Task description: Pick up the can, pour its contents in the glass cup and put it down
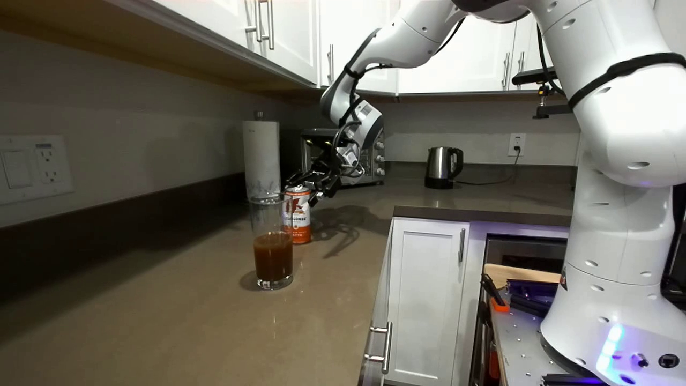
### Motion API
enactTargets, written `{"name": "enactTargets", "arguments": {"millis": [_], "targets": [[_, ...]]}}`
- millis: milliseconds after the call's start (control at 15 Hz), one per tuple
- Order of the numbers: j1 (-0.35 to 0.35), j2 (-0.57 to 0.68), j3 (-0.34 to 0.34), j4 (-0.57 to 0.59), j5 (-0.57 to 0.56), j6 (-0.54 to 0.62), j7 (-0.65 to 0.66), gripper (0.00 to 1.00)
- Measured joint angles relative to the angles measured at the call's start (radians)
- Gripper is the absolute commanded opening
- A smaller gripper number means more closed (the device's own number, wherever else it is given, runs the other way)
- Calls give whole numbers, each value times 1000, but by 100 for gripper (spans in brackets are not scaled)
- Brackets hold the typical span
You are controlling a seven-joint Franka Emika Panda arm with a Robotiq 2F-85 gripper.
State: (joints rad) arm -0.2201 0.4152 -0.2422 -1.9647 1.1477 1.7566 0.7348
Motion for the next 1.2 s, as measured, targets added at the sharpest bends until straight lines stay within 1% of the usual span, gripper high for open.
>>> {"name": "enactTargets", "arguments": {"millis": [333,533,800,1200], "targets": [[1,-37,-23,0,-40,12,0,100],[3,-75,-31,-1,-106,44,1,100],[9,-125,-34,-10,-210,116,1,100],[17,-221,-33,-52,-352,213,4,100]]}}
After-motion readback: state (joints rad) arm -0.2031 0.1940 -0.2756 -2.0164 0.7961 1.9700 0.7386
